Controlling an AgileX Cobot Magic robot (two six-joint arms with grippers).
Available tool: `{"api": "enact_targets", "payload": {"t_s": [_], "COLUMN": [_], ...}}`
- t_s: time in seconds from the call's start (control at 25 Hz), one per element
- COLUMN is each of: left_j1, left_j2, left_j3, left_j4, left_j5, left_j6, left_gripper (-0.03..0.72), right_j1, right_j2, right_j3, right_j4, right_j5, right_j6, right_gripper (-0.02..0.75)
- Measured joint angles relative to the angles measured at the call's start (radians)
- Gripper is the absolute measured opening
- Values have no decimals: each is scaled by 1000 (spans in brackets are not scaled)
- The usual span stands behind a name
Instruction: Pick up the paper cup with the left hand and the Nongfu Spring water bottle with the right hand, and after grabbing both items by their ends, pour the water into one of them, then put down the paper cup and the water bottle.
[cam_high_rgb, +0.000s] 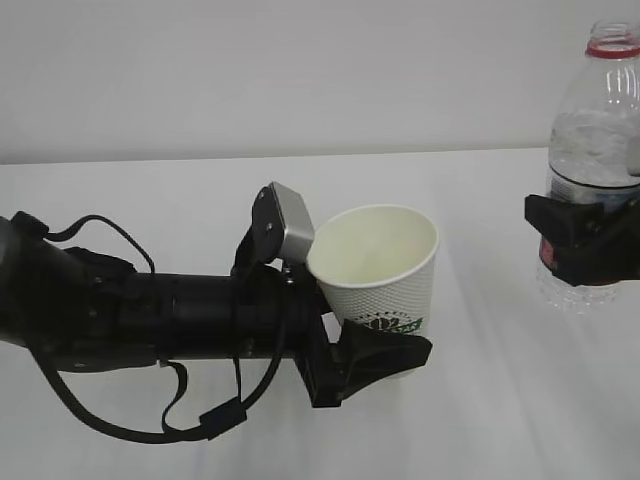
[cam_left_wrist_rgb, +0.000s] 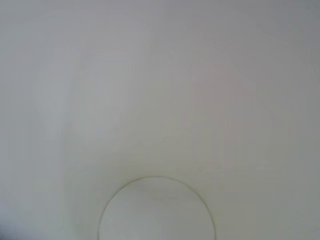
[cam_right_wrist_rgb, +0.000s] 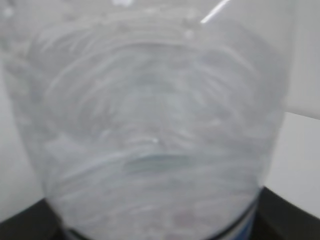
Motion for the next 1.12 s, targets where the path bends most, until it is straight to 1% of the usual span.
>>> {"api": "enact_targets", "payload": {"t_s": [0.16,0.32,0.52,0.76,1.12], "left_j1": [-4,-6,-6,-6,-49], "left_j2": [0,0,0,12,54], "left_j3": [-15,-51,-58,-60,-145], "left_j4": [-8,30,63,67,76], "left_j5": [28,96,113,126,166], "left_j6": [0,-2,-8,-14,-16], "left_gripper": [578,578,573,571,570], "right_j1": [0,0,0,0,0], "right_j2": [-4,-4,-4,-4,-4], "right_j3": [0,0,0,0,0], "right_j4": [0,0,0,0,0], "right_j5": [9,11,15,15,15], "right_j6": [0,0,0,0,0], "right_gripper": [485,485,485,485,485]}}
